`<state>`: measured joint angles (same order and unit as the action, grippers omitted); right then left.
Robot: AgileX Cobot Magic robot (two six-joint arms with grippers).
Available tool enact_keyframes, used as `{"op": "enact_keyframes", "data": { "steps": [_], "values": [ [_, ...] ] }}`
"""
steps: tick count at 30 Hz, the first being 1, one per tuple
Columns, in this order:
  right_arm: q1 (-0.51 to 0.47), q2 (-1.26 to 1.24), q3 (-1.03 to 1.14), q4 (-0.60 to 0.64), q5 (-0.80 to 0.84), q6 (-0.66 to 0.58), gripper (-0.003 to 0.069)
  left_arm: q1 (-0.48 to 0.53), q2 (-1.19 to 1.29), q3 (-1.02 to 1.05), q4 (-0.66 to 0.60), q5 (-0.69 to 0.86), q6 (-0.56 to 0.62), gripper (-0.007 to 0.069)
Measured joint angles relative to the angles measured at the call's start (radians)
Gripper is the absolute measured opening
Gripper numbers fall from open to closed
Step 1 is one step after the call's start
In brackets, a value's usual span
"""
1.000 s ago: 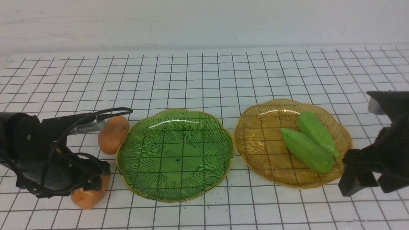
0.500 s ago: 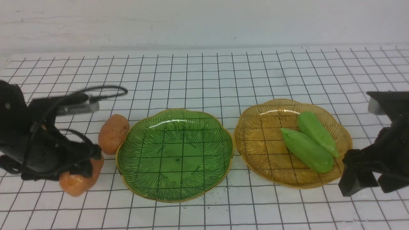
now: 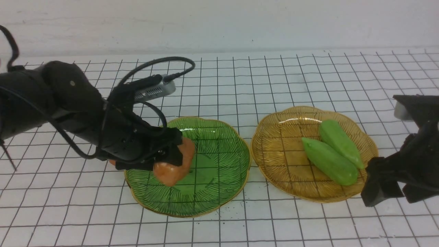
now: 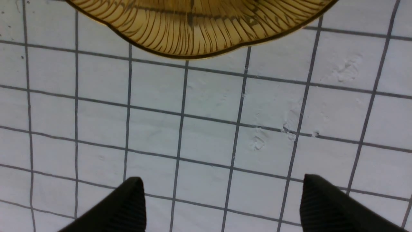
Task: Put different types of vegetables on the plate.
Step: 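Put the potatoes from the left side into the left plate with the left gripper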
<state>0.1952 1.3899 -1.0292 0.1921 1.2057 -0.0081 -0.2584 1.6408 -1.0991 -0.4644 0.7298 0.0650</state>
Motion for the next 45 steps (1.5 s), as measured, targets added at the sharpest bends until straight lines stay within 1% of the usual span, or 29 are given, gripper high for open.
{"op": "enact_keyframes", "data": {
  "steps": [1, 3, 7, 8, 9, 12, 14, 15, 17, 19, 21, 26, 30, 33, 36, 38, 45],
  "values": [
    [0.0, 0.0, 0.0, 0.0, 0.0, 0.0, 0.0586, -0.003, 0.016, -0.007, -0.001, -0.003, 0.001, 0.0425],
    [0.0, 0.0, 0.0, 0.0, 0.0, 0.0, 0.0586, -0.003, 0.039, -0.023, -0.001, -0.004, 0.002, 0.0454],
    [0.0, 0.0, 0.0, -0.002, -0.001, -0.001, 0.0586, 0.015, 0.048, -0.052, 0.002, -0.005, 0.006, 0.0547],
    [0.0, 0.0, 0.0, -0.004, -0.005, -0.009, 0.0586, 0.035, 0.048, -0.083, 0.012, 0.002, 0.008, 0.0589],
    [0.0, 0.0, 0.0, -0.004, -0.007, -0.012, 0.0586, 0.049, 0.048, -0.102, 0.023, 0.004, 0.008, 0.0611],
    [0.0, 0.0, 0.0, -0.004, -0.014, -0.019, 0.0586, 0.101, 0.048, -0.162, 0.095, 0.011, 0.008, 0.0645],
    [0.0, 0.0, 0.0, -0.003, -0.019, -0.026, 0.0586, 0.132, 0.048, -0.183, 0.142, 0.007, 0.007, 0.0645],
    [0.0, 0.0, 0.0, -0.003, -0.022, -0.027, 0.0586, 0.14, 0.048, -0.186, 0.146, 0.002, 0.006, 0.0645],
    [0.0, 0.0, 0.0, -0.003, -0.03, -0.031, 0.0586, 0.188, 0.049, -0.193, 0.181, -0.03, 0.0, 0.0639],
    [0.0, 0.0, 0.0, -0.003, -0.037, -0.032, 0.0586, 0.226, 0.065, -0.195, 0.184, -0.077, 0.0, 0.0618],
    [0.0, 0.0, 0.0, -0.003, -0.04, -0.032, 0.0586, 0.241, 0.085, -0.196, 0.182, -0.098, 0.0, 0.0601],
    [0.0, 0.0, 0.0, -0.003, -0.043, -0.032, 0.0586, 0.245, 0.169, -0.196, 0.174, -0.145, 0.0, 0.0568],
    [0.0, 0.0, 0.0, -0.003, -0.045, -0.031, 0.0586, 0.245, 0.267, -0.196, 0.168, -0.187, 0.0, 0.0568],
    [0.0, 0.0, 0.0, -0.003, -0.045, -0.031, 0.0586, 0.245, 0.308, -0.196, 0.166, -0.189, 0.0, 0.0568],
    [0.0, 0.0, 0.0, -0.003, -0.045, -0.031, 0.0586, 0.245, 0.32, -0.197, 0.164, -0.199, 0.0, 0.0553],
    [0.0, 0.0, 0.0, -0.003, -0.045, -0.031, 0.0586, 0.245, 0.321, -0.198, 0.164, -0.209, 0.0, 0.0516],
    [0.0, 0.0, 0.0, -0.003, -0.045, -0.031, 0.0586, 0.245, 0.276, -0.198, 0.167, -0.198, 0.004, 0.0517]
  ]
}}
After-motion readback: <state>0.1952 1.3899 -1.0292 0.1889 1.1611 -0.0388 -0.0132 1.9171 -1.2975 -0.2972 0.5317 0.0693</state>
